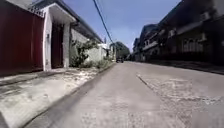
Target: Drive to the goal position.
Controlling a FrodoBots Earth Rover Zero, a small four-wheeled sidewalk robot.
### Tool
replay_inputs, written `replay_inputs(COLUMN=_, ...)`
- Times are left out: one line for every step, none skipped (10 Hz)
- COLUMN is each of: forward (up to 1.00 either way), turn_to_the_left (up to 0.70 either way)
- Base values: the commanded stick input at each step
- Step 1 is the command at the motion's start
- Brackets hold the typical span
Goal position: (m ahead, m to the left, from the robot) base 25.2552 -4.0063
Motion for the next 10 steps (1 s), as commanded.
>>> replay_inputs(forward=1.0, turn_to_the_left=-0.11)
replay_inputs(forward=1.0, turn_to_the_left=-0.15)
replay_inputs(forward=1.0, turn_to_the_left=-0.18)
replay_inputs(forward=1.0, turn_to_the_left=-0.22)
replay_inputs(forward=1.0, turn_to_the_left=-0.19)
replay_inputs(forward=1.0, turn_to_the_left=-0.17)
replay_inputs(forward=0.99, turn_to_the_left=-0.16)
replay_inputs(forward=0.99, turn_to_the_left=-0.14)
replay_inputs(forward=0.98, turn_to_the_left=-0.13)
replay_inputs(forward=0.98, turn_to_the_left=-0.12)
